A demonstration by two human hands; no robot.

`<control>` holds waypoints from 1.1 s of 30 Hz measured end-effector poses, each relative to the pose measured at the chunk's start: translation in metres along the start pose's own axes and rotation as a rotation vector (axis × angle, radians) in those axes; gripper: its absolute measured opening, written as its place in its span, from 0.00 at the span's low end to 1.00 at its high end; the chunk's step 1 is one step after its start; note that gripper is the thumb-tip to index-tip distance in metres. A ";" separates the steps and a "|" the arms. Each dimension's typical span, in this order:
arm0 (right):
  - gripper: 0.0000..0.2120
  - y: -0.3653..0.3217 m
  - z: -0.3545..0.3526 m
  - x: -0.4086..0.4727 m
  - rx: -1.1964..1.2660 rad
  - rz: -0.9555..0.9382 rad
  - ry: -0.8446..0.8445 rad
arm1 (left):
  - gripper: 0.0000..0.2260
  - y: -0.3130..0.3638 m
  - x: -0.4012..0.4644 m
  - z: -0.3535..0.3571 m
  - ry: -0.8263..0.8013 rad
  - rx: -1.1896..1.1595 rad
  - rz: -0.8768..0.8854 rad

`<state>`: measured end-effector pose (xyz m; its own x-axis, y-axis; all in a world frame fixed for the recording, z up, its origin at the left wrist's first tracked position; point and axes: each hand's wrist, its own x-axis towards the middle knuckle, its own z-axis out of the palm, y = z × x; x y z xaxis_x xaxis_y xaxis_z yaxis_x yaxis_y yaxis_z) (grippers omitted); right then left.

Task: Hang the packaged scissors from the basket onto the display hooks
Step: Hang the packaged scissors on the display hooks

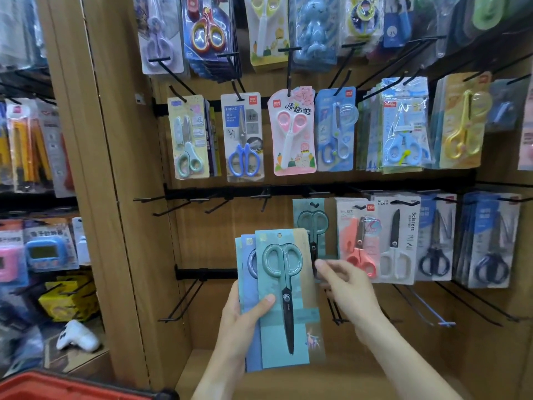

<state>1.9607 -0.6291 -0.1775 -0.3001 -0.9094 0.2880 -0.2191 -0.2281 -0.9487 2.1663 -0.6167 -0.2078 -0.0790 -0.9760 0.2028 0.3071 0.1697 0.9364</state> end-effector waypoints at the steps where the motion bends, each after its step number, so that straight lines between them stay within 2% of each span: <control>1: 0.16 -0.003 0.000 -0.014 0.070 -0.001 -0.050 | 0.21 0.000 -0.001 0.002 -0.012 -0.002 -0.003; 3: 0.14 -0.002 0.002 -0.029 0.151 0.008 -0.121 | 0.21 -0.002 -0.002 0.007 -0.030 -0.008 -0.011; 7: 0.09 0.006 0.004 -0.033 0.269 0.023 -0.111 | 0.22 -0.002 -0.007 0.016 -0.046 -0.029 -0.010; 11: 0.10 0.002 0.002 -0.039 0.320 0.024 -0.117 | 0.18 0.004 -0.013 0.019 -0.015 -0.028 0.017; 21: 0.10 -0.023 -0.011 -0.008 0.342 -0.009 0.013 | 0.13 0.014 -0.014 0.009 0.142 -0.007 0.068; 27: 0.06 -0.027 -0.009 0.019 0.264 0.005 0.055 | 0.11 0.020 -0.016 0.005 0.155 -0.031 0.081; 33: 0.09 -0.018 -0.003 0.022 0.228 0.036 0.074 | 0.11 0.027 -0.016 0.007 0.126 -0.052 0.088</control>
<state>1.9555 -0.6440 -0.1541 -0.3729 -0.8924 0.2543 0.0057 -0.2762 -0.9611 2.1692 -0.5953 -0.1841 0.0687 -0.9677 0.2427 0.3563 0.2510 0.9001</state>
